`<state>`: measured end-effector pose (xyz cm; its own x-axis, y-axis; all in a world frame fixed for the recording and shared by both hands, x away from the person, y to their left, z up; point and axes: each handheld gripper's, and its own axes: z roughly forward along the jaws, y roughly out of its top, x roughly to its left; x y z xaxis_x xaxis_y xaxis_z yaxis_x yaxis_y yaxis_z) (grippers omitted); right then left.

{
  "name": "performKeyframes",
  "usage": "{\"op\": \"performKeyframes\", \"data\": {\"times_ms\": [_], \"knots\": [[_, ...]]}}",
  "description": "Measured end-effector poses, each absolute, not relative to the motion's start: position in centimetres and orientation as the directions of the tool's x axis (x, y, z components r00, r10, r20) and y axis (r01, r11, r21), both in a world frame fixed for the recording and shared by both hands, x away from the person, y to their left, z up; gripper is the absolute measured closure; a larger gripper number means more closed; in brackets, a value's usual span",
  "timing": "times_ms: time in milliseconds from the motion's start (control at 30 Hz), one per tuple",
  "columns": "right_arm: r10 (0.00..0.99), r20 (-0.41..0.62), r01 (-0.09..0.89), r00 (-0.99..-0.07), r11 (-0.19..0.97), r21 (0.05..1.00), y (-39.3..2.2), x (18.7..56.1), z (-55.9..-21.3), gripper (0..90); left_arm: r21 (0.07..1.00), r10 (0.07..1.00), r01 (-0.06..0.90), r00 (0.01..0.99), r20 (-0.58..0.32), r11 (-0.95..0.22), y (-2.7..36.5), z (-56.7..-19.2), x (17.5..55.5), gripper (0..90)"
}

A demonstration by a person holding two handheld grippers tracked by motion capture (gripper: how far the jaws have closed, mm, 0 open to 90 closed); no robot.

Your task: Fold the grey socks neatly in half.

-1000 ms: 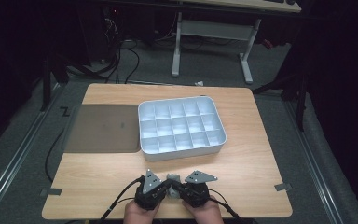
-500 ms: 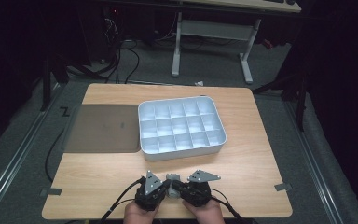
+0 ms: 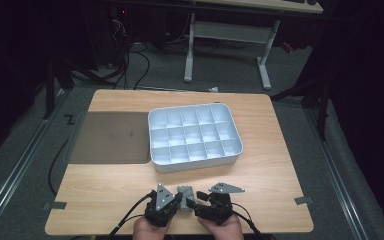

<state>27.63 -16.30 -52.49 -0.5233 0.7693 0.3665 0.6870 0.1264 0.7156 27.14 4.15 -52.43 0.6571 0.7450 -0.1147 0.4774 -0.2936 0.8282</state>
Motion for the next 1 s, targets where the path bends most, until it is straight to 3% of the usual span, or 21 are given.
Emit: {"op": "performKeyframes", "data": {"times_ms": [233,533,1000], "knots": [[0.763,0.375,0.707,-0.526,0.147,0.692,-15.6,27.8,-53.2,42.6,0.827,0.745,0.478,0.657,-0.114,-0.295,4.2,-52.4,27.1,90.0],[0.76,0.351,0.689,-0.547,0.171,0.704,-15.2,27.5,-53.4,45.9,0.822,0.746,0.484,0.656,-0.112,-0.301,4.9,-52.5,26.7,86.9],[0.736,0.38,0.693,-0.56,0.164,0.703,-15.1,27.7,-53.6,52.0,0.795,0.743,0.505,0.661,-0.105,-0.337,4.9,-52.8,27.2,90.0]]}}
